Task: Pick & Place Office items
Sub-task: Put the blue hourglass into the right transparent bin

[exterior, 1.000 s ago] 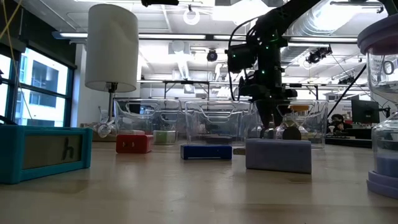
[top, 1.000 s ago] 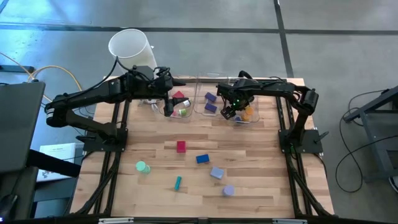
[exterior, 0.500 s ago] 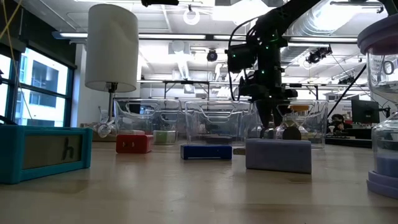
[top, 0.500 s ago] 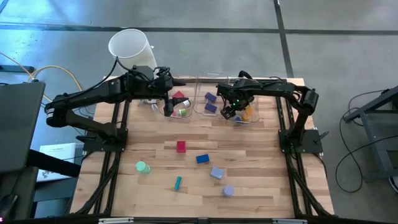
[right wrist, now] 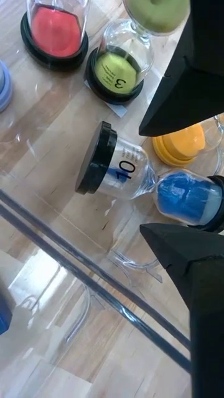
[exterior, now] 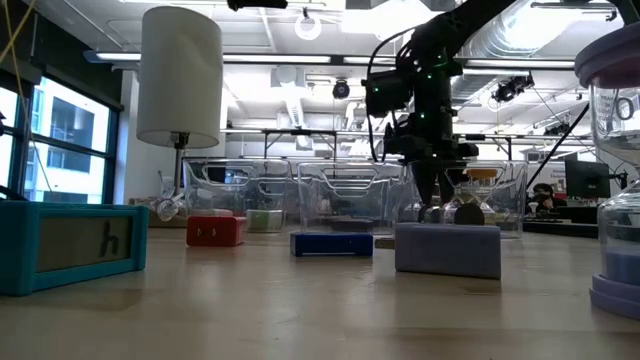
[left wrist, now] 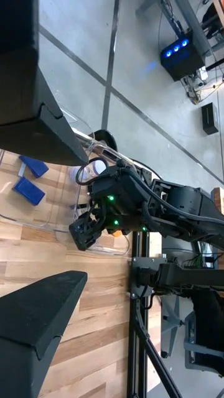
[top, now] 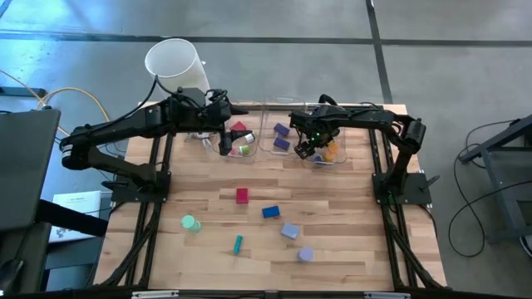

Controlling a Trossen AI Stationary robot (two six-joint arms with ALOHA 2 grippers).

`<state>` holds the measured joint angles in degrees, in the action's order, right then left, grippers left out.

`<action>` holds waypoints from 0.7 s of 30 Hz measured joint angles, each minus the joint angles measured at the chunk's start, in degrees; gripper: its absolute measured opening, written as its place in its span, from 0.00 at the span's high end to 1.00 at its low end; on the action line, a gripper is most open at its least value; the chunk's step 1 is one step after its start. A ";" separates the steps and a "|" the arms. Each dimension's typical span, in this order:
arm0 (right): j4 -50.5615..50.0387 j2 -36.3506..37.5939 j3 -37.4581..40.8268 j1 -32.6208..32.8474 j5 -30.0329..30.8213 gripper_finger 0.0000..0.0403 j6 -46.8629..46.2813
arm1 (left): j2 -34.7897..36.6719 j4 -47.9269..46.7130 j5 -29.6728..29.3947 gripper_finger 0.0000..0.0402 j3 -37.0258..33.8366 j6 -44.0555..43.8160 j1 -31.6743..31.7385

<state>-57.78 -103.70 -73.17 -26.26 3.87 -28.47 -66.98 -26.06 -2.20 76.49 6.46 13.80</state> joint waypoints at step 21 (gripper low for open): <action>-4.14 0.11 -0.02 0.39 -1.09 0.43 5.93 | 0.00 -0.02 0.00 0.29 0.00 0.00 0.01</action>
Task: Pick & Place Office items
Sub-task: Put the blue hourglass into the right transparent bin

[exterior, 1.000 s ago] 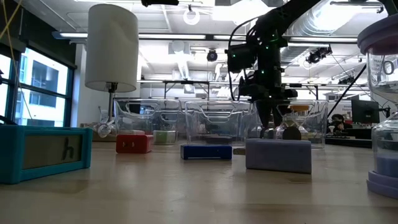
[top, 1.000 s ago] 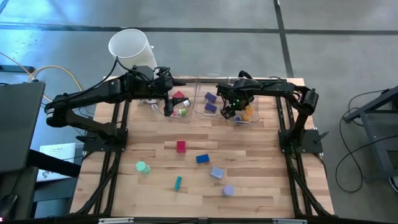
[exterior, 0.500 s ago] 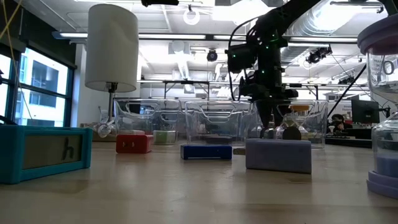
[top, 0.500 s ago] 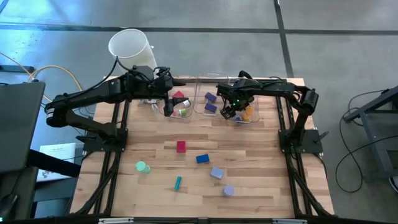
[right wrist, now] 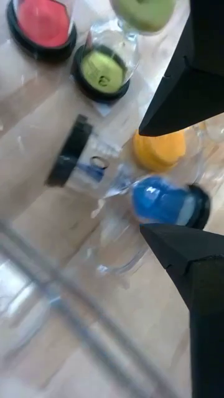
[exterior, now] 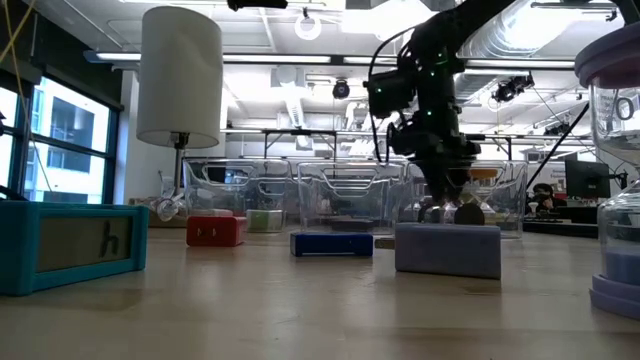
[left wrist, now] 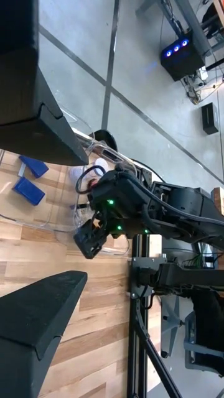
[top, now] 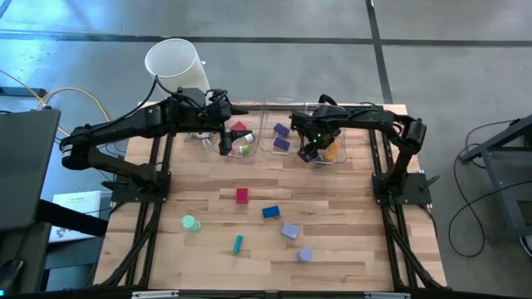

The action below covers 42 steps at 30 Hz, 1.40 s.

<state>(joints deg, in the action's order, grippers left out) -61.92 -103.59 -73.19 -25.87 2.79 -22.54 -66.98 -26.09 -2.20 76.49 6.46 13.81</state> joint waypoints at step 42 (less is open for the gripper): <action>5.22 -0.69 4.09 -0.17 -0.72 0.43 10.29 | 0.00 0.00 0.00 0.29 0.00 -0.02 -0.01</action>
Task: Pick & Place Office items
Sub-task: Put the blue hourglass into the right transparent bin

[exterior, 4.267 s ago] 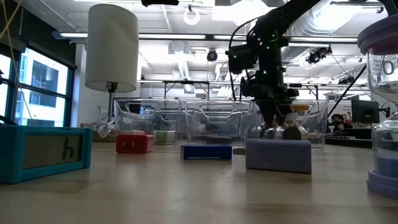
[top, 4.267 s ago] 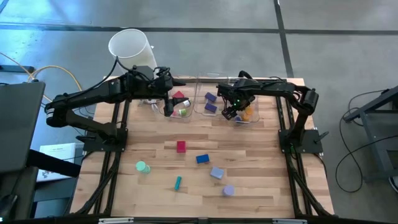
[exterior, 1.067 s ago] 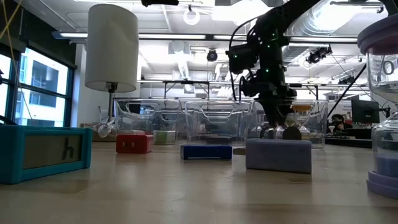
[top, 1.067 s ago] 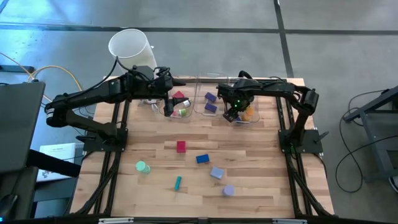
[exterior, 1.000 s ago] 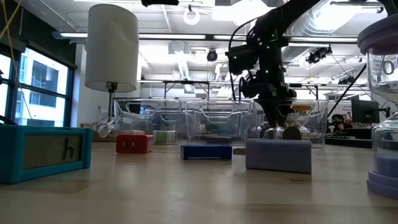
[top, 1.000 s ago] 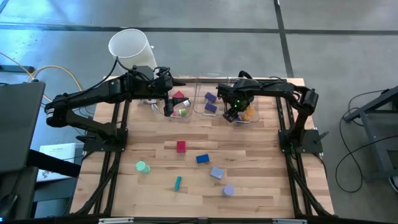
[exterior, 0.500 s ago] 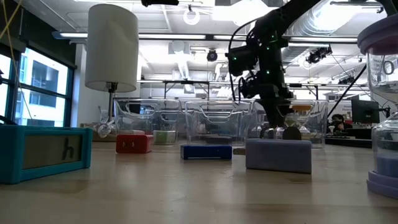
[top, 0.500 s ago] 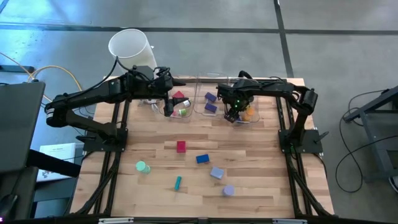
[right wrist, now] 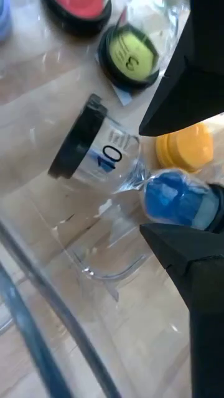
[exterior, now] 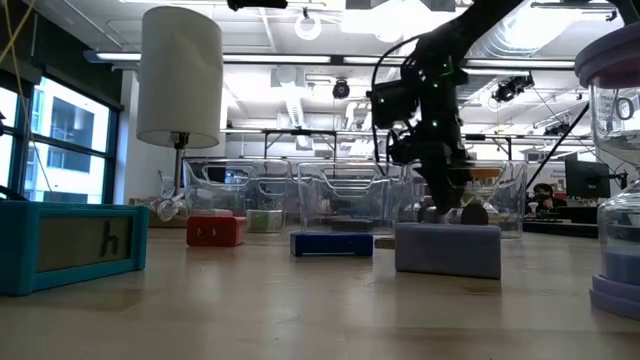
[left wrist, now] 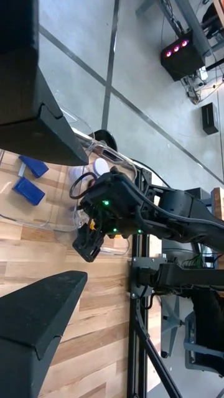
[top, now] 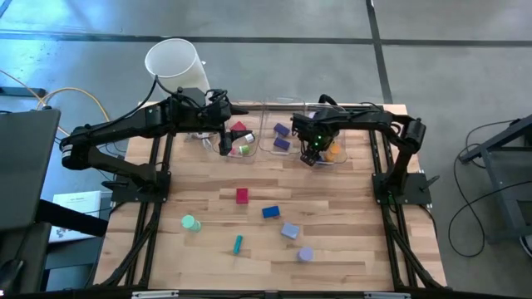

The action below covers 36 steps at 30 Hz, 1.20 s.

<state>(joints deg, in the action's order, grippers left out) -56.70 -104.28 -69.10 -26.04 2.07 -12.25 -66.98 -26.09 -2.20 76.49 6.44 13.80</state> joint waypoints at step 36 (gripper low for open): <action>3.24 -3.47 0.33 -0.76 -3.11 0.77 1.86 | 0.00 0.01 0.00 0.29 -0.02 0.01 0.01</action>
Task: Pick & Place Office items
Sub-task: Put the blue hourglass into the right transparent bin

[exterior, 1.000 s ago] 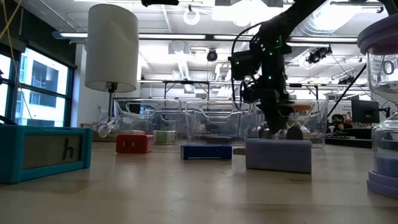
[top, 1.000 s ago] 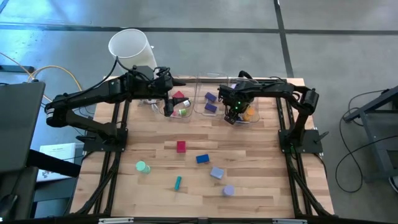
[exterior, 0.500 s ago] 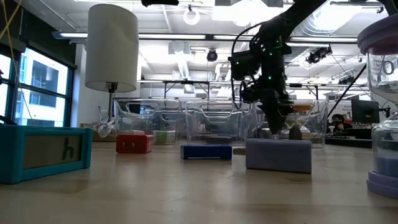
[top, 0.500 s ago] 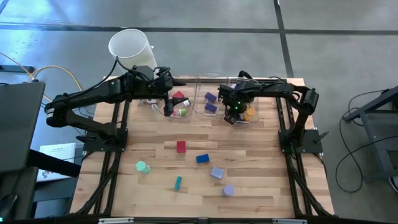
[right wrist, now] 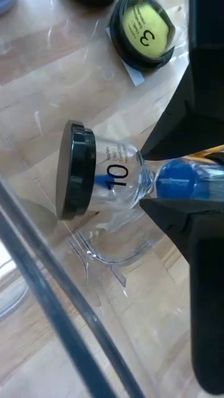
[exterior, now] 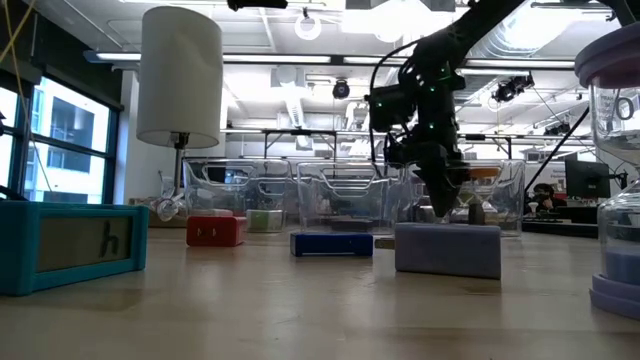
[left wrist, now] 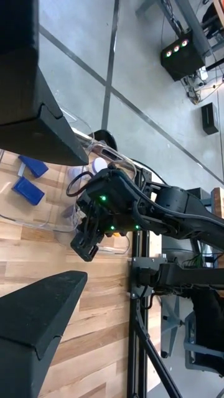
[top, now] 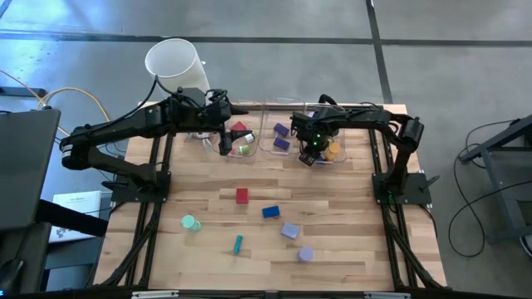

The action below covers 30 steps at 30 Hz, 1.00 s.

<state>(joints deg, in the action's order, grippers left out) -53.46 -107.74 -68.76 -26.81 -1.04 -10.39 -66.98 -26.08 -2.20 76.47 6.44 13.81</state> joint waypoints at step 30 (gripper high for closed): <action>0.34 -0.09 0.14 -1.25 2.00 0.64 2.40 | 0.00 0.00 0.00 0.29 0.00 0.01 0.01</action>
<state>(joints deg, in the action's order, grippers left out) -53.12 -107.83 -68.62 -28.06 0.97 -8.00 -66.98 -26.08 -2.20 76.47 6.46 13.82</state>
